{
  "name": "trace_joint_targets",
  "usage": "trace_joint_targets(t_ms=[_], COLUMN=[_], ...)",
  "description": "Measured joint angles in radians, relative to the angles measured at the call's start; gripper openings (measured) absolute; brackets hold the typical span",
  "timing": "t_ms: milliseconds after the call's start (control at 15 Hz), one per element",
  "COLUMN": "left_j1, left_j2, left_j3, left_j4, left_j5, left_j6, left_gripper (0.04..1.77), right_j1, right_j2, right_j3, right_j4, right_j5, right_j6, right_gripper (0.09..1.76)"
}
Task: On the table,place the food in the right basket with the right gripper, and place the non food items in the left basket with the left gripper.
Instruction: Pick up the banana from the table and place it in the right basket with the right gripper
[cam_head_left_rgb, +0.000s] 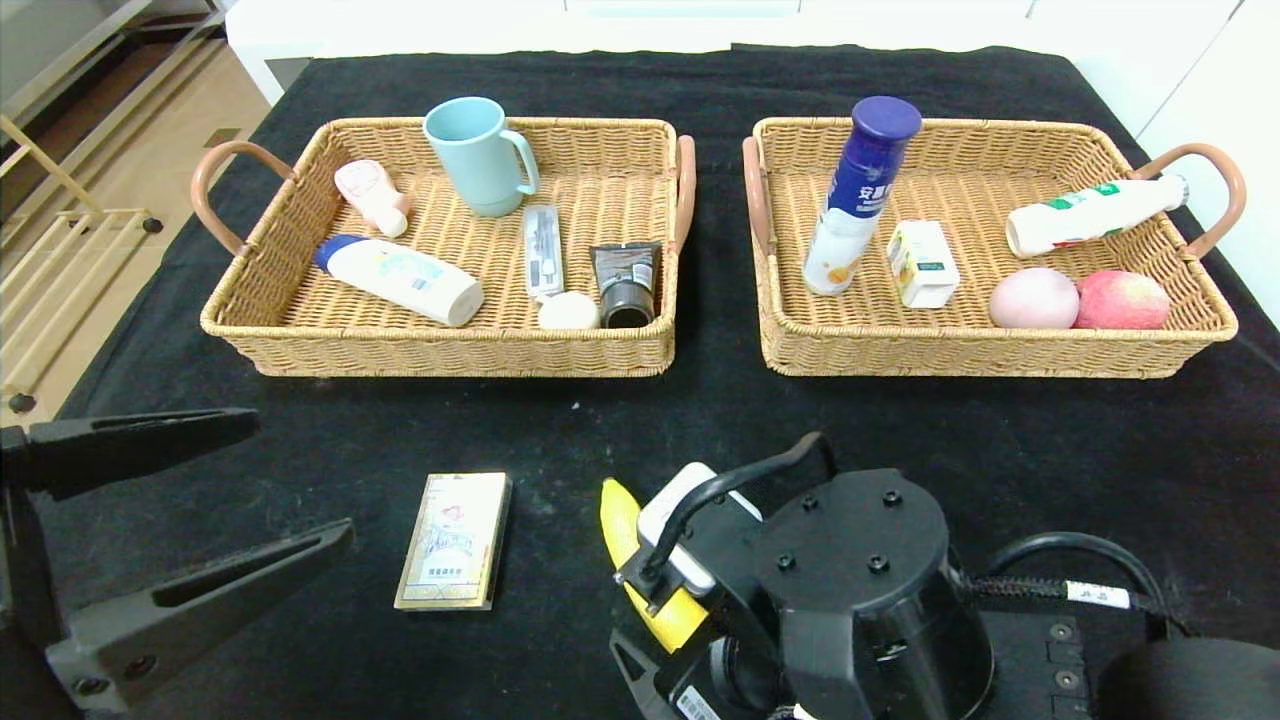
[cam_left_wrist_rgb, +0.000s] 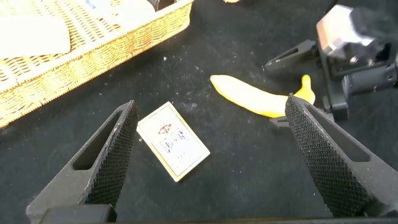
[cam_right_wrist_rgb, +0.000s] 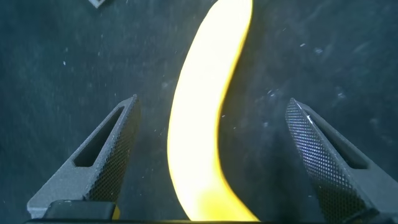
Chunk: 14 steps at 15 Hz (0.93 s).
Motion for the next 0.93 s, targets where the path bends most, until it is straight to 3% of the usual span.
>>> trace_joint_targets(t_ms=[867,933], left_j1=[-0.004,-0.006], left_j2=[-0.006,-0.006], left_j3=[0.002,0.003], left_j4=[0.001,0.001], left_j5=[-0.002,-0.002], left_j6=[0.003,0.003], left_gripper=[1.72,1.72], right_j1=[-0.006,-0.008], right_j2=[0.064,0.069], right_j3=[0.013,0.013], right_j4=[-0.051,-0.064], right_j5=[-0.029,-0.029], right_j6=[-0.004,-0.004], right_gripper=[1.71,1.62])
